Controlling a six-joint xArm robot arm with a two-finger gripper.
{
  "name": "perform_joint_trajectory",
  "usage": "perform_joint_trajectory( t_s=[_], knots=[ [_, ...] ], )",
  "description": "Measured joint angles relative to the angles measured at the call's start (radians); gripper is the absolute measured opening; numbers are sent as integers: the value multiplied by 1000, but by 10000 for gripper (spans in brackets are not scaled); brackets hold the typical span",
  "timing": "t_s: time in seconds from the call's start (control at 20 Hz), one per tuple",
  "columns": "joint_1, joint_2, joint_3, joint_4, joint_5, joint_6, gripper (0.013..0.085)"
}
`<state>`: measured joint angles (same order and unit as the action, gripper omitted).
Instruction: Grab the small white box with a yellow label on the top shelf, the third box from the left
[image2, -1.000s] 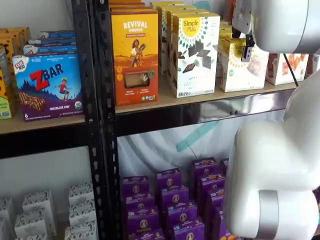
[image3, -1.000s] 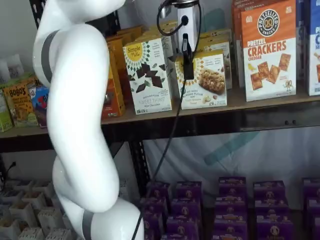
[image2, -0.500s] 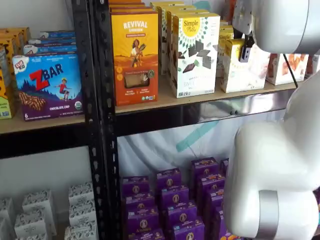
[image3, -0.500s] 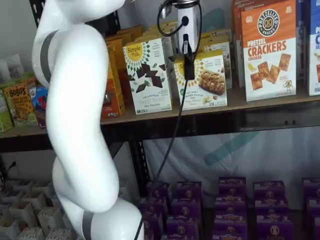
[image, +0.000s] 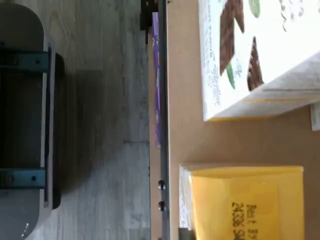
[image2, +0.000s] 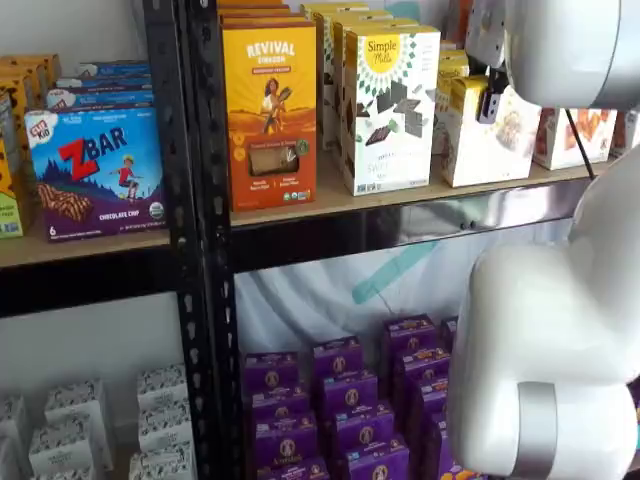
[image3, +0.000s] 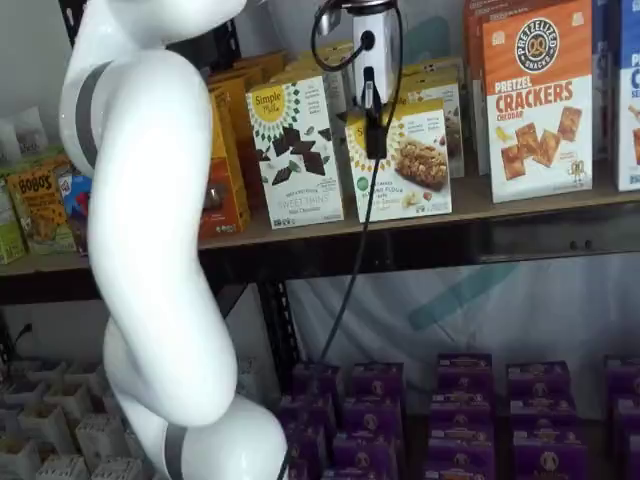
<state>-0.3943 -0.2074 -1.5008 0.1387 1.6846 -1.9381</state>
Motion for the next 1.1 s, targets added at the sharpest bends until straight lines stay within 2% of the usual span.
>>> perform_joint_trajectory(
  t_s=[0.2,0.6,0.85,1.1],
  knots=[
    [-4,-34,12,9,34,1,330],
    [8,-177,97,-13,127,16,330],
    [41,-259,152,-20,173,50,330],
    [93,-328,191,-24,224,103,330]
  ],
)
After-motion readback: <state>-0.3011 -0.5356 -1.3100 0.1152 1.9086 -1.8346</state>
